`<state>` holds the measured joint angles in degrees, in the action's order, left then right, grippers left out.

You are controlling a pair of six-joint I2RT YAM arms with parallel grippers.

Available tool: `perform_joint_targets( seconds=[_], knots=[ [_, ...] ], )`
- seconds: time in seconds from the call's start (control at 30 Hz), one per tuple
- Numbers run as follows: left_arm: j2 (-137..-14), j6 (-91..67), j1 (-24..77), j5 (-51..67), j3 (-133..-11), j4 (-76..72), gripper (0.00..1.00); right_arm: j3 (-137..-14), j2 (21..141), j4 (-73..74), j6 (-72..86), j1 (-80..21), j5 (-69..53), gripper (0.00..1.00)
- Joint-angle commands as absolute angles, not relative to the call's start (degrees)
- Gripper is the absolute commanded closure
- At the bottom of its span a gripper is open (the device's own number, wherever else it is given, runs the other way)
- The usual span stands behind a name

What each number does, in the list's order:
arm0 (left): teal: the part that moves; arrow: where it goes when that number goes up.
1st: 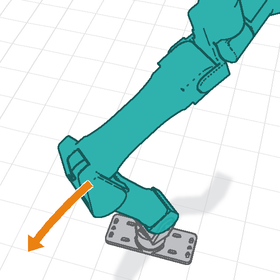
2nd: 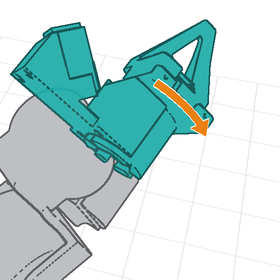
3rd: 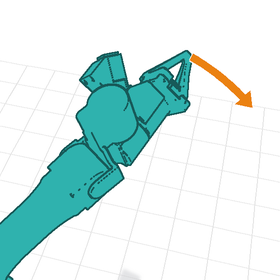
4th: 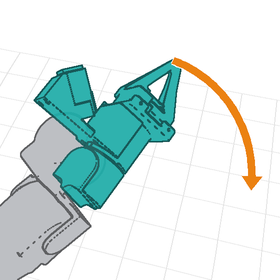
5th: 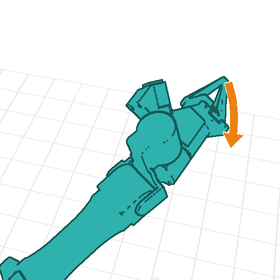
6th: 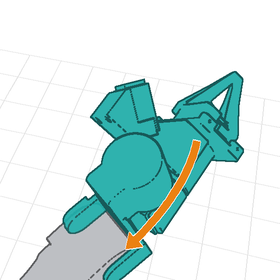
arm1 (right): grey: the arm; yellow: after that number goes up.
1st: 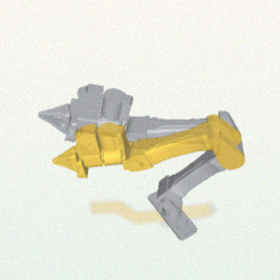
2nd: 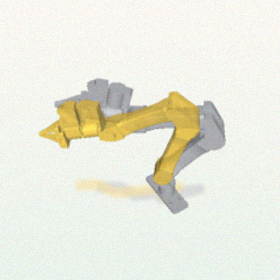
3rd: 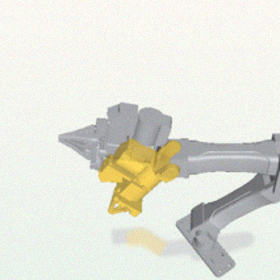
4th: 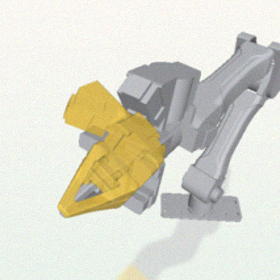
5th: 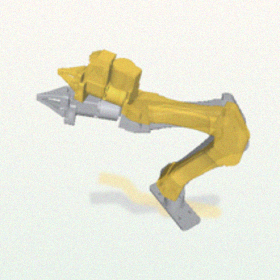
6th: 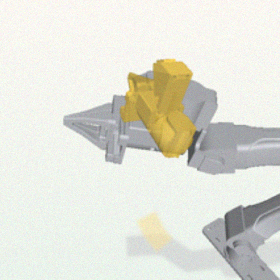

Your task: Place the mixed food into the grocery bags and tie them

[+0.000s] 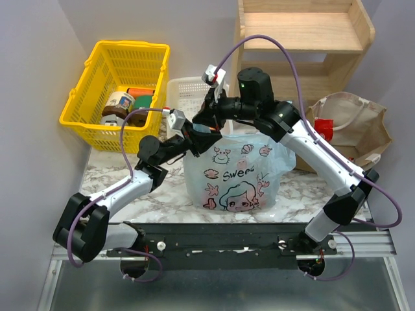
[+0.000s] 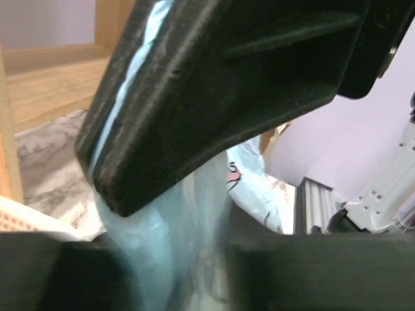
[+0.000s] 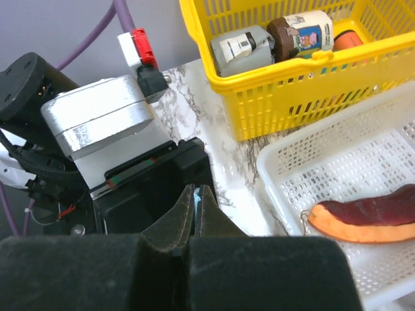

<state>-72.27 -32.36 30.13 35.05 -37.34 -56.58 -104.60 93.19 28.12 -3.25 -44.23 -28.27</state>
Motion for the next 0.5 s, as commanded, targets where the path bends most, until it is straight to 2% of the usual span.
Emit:
perform_joint_targets(
  seconds=[0.0,0.03,0.13,0.17,0.23,0.27,0.37,0.47],
  knots=[
    [-72.25,-33.84,30.50,33.84,-36.38,-59.06,0.87,-103.71,90.35,24.87,-0.44,-42.81,-24.35,0.99],
    [-72.16,-34.27,30.59,33.66,-36.47,-58.45,1.00,-103.45,90.18,24.87,-0.27,-42.54,-24.52,0.99],
    [-72.33,-34.45,30.50,33.75,-38.31,-52.86,1.00,-103.10,88.69,24.87,-0.17,-41.40,-26.19,0.79],
    [-72.51,-34.37,30.50,33.75,-39.36,-50.04,1.00,-102.92,87.99,24.96,-0.18,-40.96,-27.32,0.60],
    [-72.42,-33.75,30.32,34.01,-42.69,-41.10,1.00,-102.39,84.66,25.14,-0.17,-39.99,-27.68,0.37],
    [-72.16,-33.14,30.24,34.19,-43.85,-38.17,1.00,-101.35,83.07,25.14,-0.09,-39.47,-27.86,0.15],
    [-71.28,-29.63,29.27,36.03,-48.50,-26.57,1.00,-97.67,75.96,25.22,-0.18,-35.78,-28.21,0.00],
    [-70.93,-26.46,27.69,36.38,-52.81,-16.89,1.00,-93.01,69.03,24.61,-0.09,-29.55,-27.08,0.00]
  ],
)
